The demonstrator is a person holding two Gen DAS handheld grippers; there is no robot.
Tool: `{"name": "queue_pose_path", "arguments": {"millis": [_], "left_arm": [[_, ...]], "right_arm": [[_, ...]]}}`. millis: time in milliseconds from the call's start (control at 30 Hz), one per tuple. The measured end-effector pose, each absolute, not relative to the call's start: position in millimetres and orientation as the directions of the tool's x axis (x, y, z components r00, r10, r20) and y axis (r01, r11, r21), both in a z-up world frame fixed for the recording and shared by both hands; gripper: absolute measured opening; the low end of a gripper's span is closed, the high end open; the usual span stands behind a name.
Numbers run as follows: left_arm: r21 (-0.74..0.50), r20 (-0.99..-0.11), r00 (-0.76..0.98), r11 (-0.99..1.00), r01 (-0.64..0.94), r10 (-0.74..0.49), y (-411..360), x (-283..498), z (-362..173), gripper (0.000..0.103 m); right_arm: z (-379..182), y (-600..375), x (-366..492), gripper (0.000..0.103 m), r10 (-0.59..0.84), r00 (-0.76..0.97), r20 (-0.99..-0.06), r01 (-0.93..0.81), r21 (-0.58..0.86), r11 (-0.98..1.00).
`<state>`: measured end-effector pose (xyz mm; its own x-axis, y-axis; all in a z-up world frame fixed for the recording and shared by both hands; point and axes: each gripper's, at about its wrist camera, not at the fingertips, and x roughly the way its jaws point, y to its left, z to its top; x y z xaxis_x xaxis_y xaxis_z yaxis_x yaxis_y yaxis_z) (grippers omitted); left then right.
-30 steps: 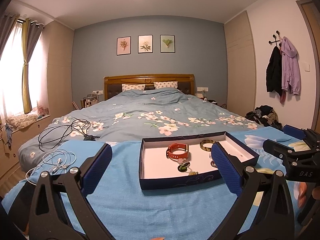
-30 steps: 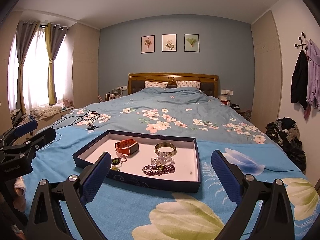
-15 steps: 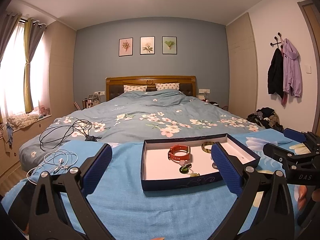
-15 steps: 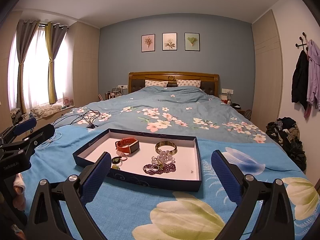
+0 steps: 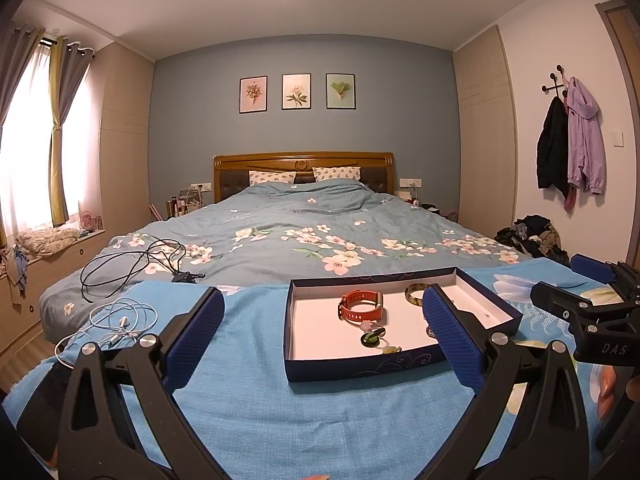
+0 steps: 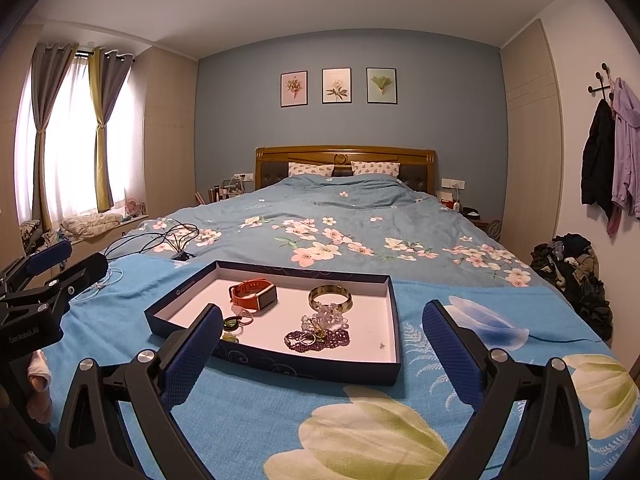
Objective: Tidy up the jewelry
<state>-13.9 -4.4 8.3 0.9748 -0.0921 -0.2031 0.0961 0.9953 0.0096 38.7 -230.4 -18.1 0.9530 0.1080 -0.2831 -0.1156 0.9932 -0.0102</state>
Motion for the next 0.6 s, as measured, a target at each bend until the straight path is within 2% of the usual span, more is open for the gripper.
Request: {"name": "queue_pose_path", "arguments": {"millis": [600], "left_arm": [[0.012, -0.199, 0.976, 0.996, 0.094, -0.09, -6.1, -14.1, 7.1, 0.097]], "right_arm": [[-18.3, -231.3, 39.2, 0.096, 0.11, 0.952, -0.285, -0.117, -0.007, 0.993]]}}
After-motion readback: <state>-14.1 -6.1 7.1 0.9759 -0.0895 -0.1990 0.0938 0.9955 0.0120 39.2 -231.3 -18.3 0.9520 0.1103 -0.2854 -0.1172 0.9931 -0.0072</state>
